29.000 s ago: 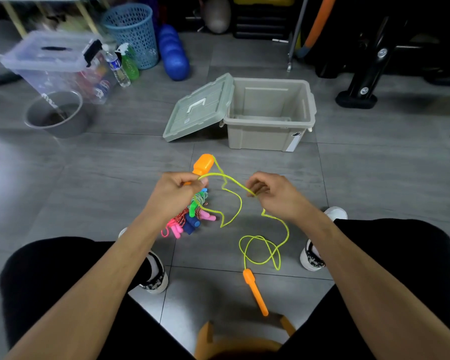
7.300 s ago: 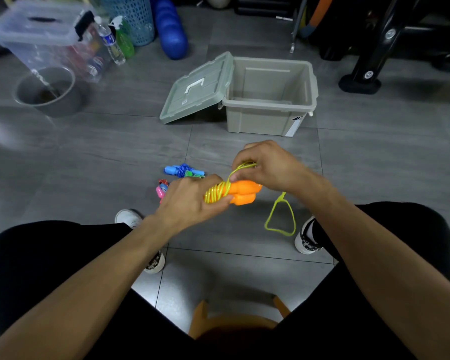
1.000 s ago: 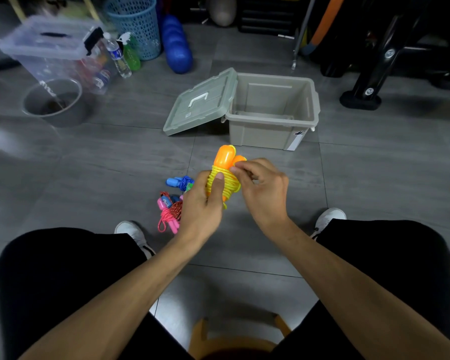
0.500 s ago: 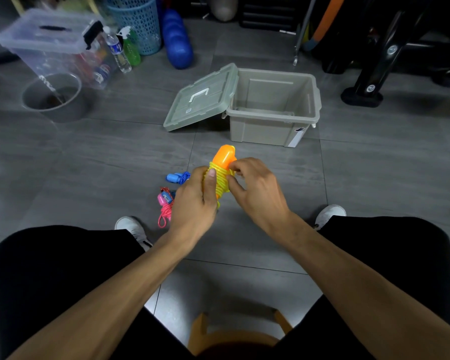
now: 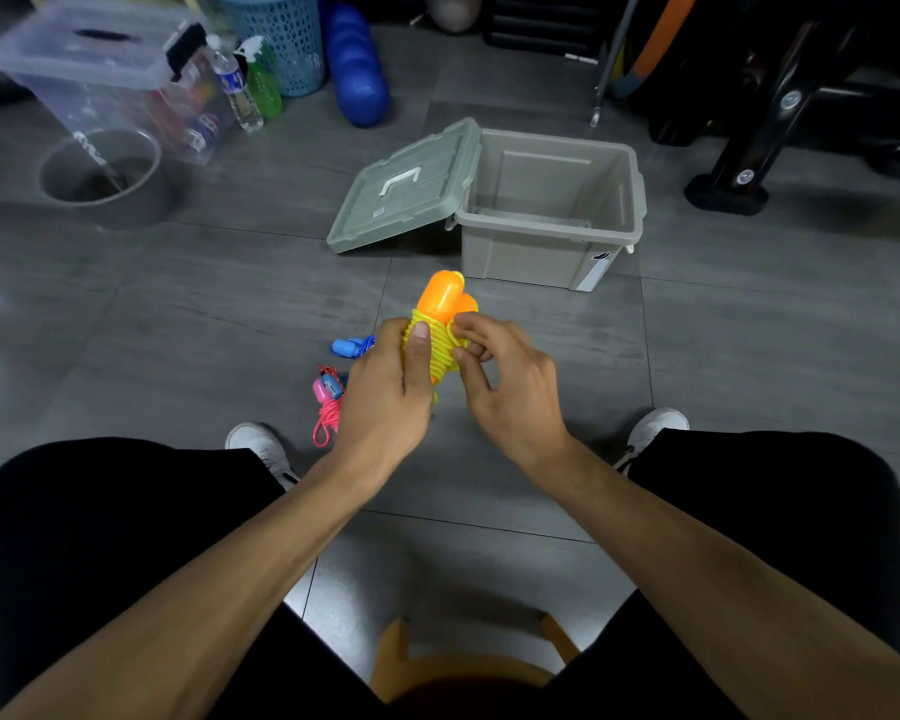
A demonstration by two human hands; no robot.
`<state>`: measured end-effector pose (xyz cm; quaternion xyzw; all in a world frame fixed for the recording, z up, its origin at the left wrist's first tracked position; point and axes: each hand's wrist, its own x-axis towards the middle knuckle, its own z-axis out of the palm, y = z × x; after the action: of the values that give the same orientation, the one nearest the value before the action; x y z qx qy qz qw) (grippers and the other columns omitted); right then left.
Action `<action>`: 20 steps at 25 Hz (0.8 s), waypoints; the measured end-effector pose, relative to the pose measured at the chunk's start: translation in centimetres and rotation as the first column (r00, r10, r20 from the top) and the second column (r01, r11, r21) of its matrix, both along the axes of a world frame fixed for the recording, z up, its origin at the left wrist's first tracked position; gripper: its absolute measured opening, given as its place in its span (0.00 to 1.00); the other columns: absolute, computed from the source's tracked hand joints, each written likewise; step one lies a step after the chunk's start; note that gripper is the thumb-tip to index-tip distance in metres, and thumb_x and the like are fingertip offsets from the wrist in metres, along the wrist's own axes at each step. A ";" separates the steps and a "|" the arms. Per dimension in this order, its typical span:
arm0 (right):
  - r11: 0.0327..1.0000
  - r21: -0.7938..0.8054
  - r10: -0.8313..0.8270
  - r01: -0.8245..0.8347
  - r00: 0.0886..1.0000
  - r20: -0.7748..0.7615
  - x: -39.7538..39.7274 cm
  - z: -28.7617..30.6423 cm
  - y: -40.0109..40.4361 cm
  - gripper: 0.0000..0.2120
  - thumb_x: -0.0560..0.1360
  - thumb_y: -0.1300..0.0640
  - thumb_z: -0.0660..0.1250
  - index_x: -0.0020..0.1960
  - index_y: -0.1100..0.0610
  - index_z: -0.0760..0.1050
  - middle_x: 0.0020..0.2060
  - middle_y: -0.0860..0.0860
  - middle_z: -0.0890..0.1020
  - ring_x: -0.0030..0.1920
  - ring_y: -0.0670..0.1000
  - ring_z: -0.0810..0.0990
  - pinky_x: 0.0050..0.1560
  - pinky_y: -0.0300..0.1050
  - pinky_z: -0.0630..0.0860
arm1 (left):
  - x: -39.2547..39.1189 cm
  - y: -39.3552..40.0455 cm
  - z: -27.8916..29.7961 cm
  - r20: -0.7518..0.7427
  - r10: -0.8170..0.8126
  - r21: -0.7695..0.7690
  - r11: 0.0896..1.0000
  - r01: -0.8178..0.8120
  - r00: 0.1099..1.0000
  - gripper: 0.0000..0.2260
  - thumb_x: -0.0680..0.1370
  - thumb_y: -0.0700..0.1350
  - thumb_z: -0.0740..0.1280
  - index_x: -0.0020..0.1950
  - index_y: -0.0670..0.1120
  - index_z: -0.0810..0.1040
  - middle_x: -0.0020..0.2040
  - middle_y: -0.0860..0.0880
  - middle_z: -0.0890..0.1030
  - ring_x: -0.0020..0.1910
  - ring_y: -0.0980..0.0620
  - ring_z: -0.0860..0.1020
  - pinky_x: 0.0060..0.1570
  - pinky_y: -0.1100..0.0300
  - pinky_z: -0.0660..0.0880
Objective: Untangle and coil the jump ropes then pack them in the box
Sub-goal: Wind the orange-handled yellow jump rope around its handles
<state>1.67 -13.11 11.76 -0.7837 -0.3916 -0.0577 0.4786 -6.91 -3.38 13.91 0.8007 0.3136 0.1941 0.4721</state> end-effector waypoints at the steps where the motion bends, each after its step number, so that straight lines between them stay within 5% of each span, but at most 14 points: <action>1: 0.999 -0.033 0.008 -0.009 1.000 -0.005 -0.1 0.0 0.0 0.15 0.74 0.65 0.68 0.60 0.62 0.75 0.47 0.56 0.82 0.43 0.49 0.79 0.46 0.39 0.75 | 0.0 0.2 -0.1 -0.011 -0.009 0.019 1.000 0.010 1.000 0.16 0.83 0.56 0.51 0.50 0.47 0.72 0.31 0.48 0.80 0.29 0.56 0.79 0.31 0.60 0.74; 4: 0.991 -0.121 0.040 -0.063 0.982 -0.186 0.7 0.8 0.3 0.21 0.74 0.64 0.67 0.66 0.58 0.70 0.49 0.52 0.81 0.45 0.46 0.77 0.50 0.34 0.72 | 0.1 0.7 0.3 -0.052 0.005 0.097 0.995 0.000 0.999 0.14 0.83 0.52 0.53 0.50 0.45 0.73 0.33 0.50 0.78 0.34 0.61 0.78 0.27 0.70 0.68; 9: 0.983 -0.074 0.120 -0.170 0.888 -0.443 0.9 2.0 0.3 0.23 0.69 0.64 0.71 0.61 0.56 0.68 0.44 0.47 0.77 0.41 0.42 0.72 0.46 0.30 0.69 | 0.1 0.7 0.9 -0.056 -0.007 0.041 0.999 0.009 0.998 0.12 0.83 0.49 0.55 0.50 0.44 0.73 0.34 0.49 0.75 0.33 0.67 0.76 0.25 0.74 0.68; 20: 0.931 -0.179 0.236 -0.319 0.898 -0.373 2.0 2.2 -1.2 0.14 0.71 0.63 0.71 0.51 0.53 0.71 0.43 0.50 0.77 0.44 0.48 0.76 0.48 0.43 0.76 | 0.2 1.8 0.4 -0.074 -0.148 0.011 0.989 0.149 0.986 0.12 0.82 0.50 0.58 0.52 0.44 0.77 0.38 0.43 0.79 0.31 0.61 0.77 0.25 0.73 0.68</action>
<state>3.72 -14.34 13.99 -0.7684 -0.4141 0.1965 0.4467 -6.66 -1.58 14.27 0.8323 0.2685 0.1317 0.4667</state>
